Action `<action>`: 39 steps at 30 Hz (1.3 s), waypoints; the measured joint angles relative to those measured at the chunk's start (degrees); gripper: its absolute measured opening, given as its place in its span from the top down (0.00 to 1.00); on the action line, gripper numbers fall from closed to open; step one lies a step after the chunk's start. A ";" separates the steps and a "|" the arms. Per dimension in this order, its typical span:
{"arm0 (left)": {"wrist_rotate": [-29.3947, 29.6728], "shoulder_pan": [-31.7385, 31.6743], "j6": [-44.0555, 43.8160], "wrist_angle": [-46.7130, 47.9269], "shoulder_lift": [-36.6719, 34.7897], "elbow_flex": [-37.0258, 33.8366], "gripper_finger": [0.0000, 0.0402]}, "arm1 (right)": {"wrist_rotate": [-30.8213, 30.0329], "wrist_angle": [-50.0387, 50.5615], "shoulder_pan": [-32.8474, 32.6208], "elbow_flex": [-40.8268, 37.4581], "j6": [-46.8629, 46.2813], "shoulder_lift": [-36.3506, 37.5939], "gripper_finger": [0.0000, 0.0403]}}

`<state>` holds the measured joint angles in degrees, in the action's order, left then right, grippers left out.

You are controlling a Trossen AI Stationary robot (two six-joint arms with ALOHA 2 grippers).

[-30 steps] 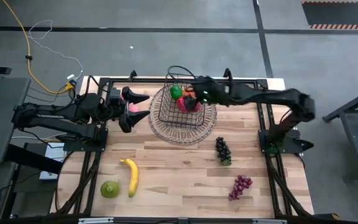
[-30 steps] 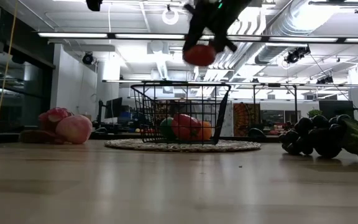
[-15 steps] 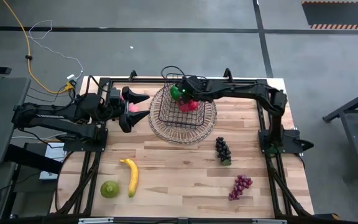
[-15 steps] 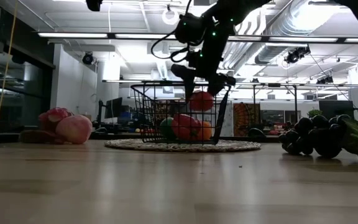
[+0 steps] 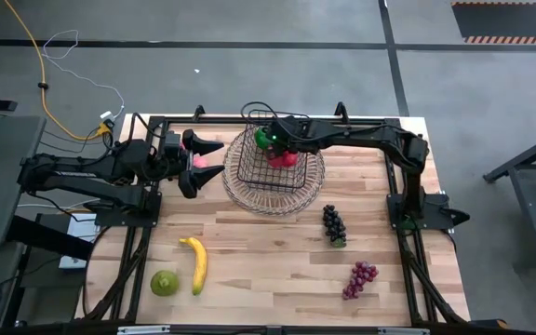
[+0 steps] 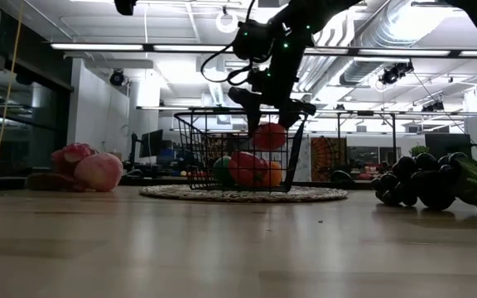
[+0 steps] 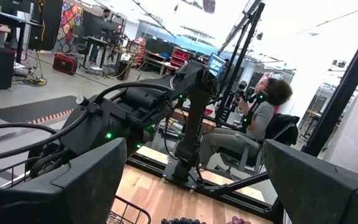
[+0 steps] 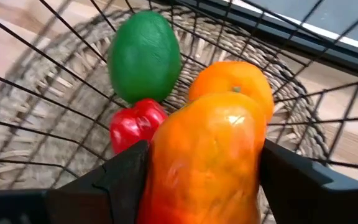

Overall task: Build produce basket
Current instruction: Put the orange mango into the black wire basket, then put the pink peach into the black wire basket

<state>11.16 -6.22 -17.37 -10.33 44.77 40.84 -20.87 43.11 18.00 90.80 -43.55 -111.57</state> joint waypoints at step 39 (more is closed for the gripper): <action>0.08 0.00 1.53 0.24 0.00 0.00 0.10 | -3.85 3.15 -3.86 -4.74 19.12 18.39 0.01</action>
<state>11.23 -6.22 -15.85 -10.09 44.77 40.84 -24.72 46.25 14.13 86.07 -24.43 -93.17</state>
